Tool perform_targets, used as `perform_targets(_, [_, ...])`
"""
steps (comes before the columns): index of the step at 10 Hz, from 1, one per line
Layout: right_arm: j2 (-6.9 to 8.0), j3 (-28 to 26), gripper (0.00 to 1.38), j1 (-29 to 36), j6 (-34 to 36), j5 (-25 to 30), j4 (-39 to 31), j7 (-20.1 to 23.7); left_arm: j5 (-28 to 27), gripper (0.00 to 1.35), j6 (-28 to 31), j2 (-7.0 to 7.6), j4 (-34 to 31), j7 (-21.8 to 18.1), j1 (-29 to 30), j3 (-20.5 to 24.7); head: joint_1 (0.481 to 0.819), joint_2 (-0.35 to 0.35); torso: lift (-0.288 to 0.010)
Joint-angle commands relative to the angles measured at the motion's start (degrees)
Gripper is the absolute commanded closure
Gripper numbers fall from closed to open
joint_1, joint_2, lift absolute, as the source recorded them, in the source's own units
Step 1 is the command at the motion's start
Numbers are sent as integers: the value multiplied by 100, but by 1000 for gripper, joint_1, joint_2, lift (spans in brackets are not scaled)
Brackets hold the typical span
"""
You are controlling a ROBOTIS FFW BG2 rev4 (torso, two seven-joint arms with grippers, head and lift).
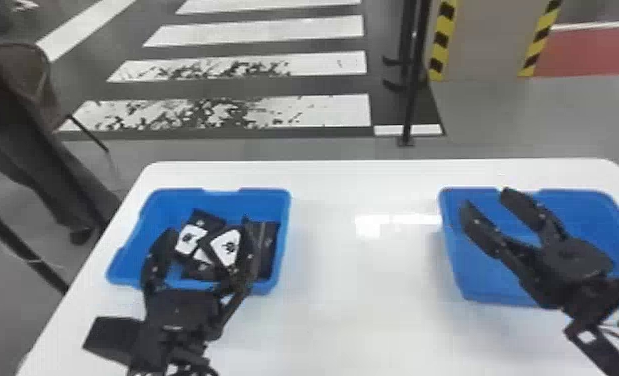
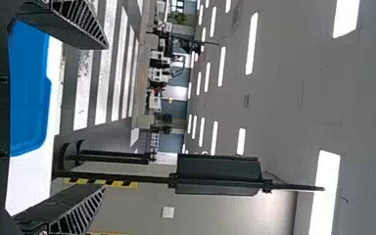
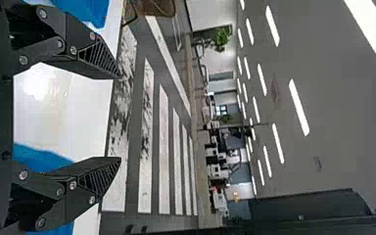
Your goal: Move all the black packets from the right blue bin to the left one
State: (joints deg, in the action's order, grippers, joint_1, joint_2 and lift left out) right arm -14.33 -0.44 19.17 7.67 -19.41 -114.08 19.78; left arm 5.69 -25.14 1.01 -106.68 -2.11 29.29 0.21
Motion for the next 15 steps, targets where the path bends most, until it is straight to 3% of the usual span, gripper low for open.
perform_targets(1, [27,-333,486,670,-191,216,-383,0,-146,-1,95,-57,-266,0,431,139,695,68,-140])
perform_targets(3, [106,-802,487,1612,-135,216,-1171,0,-284,-1,418,-116,-758,9,909,287,695,47,-140])
perform_targets(5, [115,-1019,489,2146,34,159,-1621,0,-295,-1,362,-116,-1166,17,1233,401,695,35,-140])
perform_targets(15, [124,-1019,506,2146,34,147,-1621,18,-215,-1,278,-116,-1264,70,1261,401,695,45,-140])
